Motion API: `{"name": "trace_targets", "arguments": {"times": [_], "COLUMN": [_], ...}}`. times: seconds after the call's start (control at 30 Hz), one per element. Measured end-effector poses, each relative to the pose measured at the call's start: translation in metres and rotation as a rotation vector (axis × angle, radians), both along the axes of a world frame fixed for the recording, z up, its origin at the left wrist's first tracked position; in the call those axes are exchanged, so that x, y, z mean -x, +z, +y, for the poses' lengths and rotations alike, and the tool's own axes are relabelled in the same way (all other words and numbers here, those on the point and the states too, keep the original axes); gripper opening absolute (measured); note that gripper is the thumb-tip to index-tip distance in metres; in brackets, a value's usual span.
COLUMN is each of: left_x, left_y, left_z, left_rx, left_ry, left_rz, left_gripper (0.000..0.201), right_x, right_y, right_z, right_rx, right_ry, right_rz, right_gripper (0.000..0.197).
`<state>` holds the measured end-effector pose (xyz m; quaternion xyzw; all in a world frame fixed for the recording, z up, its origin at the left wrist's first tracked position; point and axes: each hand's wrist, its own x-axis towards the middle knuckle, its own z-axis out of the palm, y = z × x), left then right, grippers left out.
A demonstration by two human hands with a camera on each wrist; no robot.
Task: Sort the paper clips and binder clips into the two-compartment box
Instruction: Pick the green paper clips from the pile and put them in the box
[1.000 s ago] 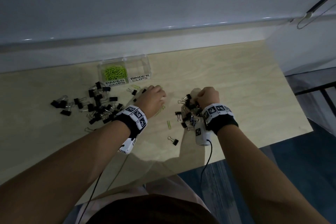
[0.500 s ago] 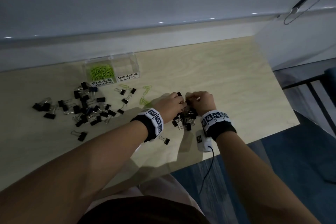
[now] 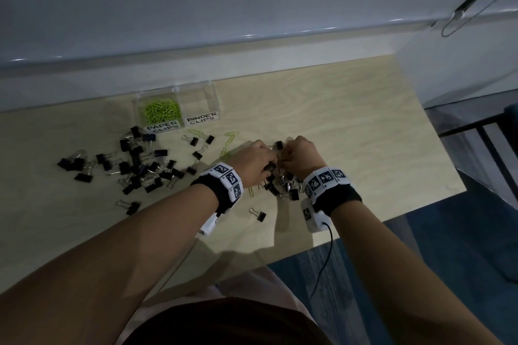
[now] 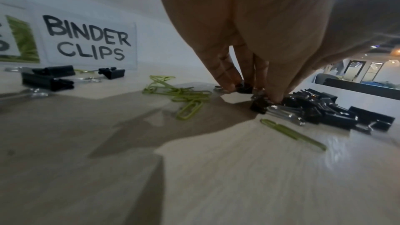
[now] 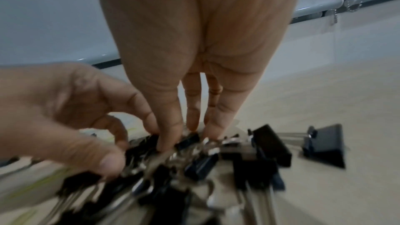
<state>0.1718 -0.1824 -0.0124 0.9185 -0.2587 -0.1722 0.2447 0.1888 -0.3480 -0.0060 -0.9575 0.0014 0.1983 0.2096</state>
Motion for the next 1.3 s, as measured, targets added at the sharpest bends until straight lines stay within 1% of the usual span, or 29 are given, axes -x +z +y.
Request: {"name": "trace_targets", "arguments": {"times": [0.1,0.17,0.3,0.37,0.43,0.53,0.67,0.73,0.83,0.93,1.0,1.03,1.07,1.13,1.2,1.27,1.3], "left_x": [-0.001,0.0,0.005,0.008,0.012,0.016,0.018,0.018,0.017,0.013,0.012,0.011,0.01,0.008,0.001,-0.011,-0.017], "left_y": [0.004,0.004,0.0,-0.001,-0.004,-0.009,-0.006,-0.003,0.002,-0.003,-0.008,-0.011,-0.015,-0.016,-0.011,-0.006,-0.003], "left_z": [0.002,0.007,0.025,0.035,0.043,0.048,0.04,0.031,0.017,0.01,0.013,0.016,0.021,0.028,0.029,0.023,0.019], "left_rx": [-0.02,0.005,0.148,0.186,0.207,0.236,0.297,0.354,0.532,0.757,0.809,0.769,0.698,0.552,0.463,0.389,0.351], "left_ry": [0.035,0.083,0.207,0.257,0.292,0.316,0.344,0.386,0.497,0.687,0.8,0.826,0.833,0.803,0.752,0.678,0.636], "left_rz": [0.063,0.061,0.054,0.045,0.041,0.043,0.052,0.102,0.272,0.444,0.499,0.473,0.413,0.278,0.161,0.121,0.127], "left_gripper": [0.047,0.051,0.046,0.044,0.041,0.038,0.034,0.035,0.037,0.03,0.021,0.013,0.007,0.002,0.008,0.012,0.014], "right_x": [0.013,0.019,0.021,0.02,0.02,0.021,0.022,0.023,0.025,0.028,0.03,0.03,0.028,0.026,0.027,0.03,0.031], "right_y": [-0.002,-0.002,-0.005,-0.007,-0.009,-0.012,-0.009,-0.006,-0.005,-0.004,-0.006,-0.008,-0.011,-0.018,-0.022,-0.023,-0.021], "right_z": [0.005,0.009,0.015,0.017,0.018,0.015,0.011,0.012,0.019,0.028,0.03,0.03,0.029,0.026,0.026,0.031,0.034], "right_rx": [-0.009,-0.04,-0.043,-0.07,-0.108,-0.166,-0.292,-0.353,-0.415,-0.461,-0.429,-0.389,-0.334,-0.189,-0.08,-0.044,-0.037], "right_ry": [0.052,0.074,0.053,0.056,0.066,0.062,-0.047,-0.05,0.002,0.058,0.093,0.082,0.048,-0.064,-0.143,-0.152,-0.143], "right_rz": [-0.061,-0.101,-0.011,0.012,0.017,-0.013,-0.028,-0.037,-0.107,-0.194,-0.227,-0.217,-0.202,-0.145,-0.097,-0.124,-0.137], "right_gripper": [0.014,0.009,0.016,0.012,0.008,0.012,0.012,0.011,0.011,0.013,0.01,0.008,0.005,0.007,0.011,0.012,0.012]}}
